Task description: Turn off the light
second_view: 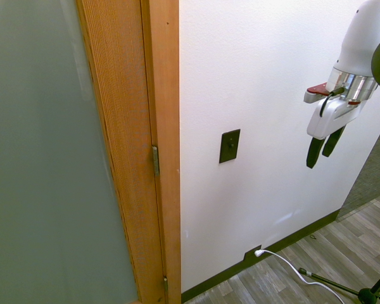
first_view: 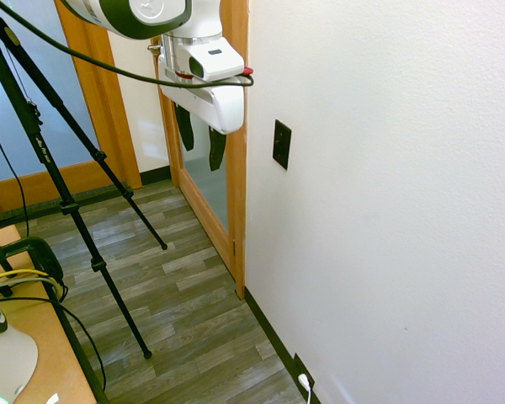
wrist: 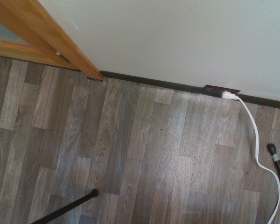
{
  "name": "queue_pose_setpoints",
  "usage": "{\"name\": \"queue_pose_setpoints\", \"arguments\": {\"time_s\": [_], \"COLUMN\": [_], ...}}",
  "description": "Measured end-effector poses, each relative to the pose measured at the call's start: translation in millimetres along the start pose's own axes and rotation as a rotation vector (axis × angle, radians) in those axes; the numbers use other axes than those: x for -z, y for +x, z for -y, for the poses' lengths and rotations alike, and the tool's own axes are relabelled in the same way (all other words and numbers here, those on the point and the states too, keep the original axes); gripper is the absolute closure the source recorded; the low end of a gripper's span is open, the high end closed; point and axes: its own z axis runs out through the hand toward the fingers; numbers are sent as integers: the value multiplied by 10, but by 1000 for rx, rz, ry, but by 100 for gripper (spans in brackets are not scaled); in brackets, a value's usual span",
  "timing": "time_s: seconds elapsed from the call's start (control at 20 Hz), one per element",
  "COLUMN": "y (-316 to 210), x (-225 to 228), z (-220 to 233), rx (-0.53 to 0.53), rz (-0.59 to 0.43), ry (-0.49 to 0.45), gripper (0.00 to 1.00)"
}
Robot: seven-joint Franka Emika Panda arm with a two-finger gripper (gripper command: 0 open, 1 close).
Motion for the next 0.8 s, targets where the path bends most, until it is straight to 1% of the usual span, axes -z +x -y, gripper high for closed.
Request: {"name": "queue_pose_setpoints", "arguments": {"time_s": [0.1,0.15,0.35,0.55,0.65,0.8], "y": [5,18,59,156,183,255], "x": [-2,9,-57,-325,-510,-718], "z": [4,28,381,889,1111,1248], "rx": [3,4,31,24,8,-21], "rz": [-6,-19,-84,-160,-192,-243], "ry": [0,15,77,133,179,264], "gripper": [0,0,0,0,0,0]}}
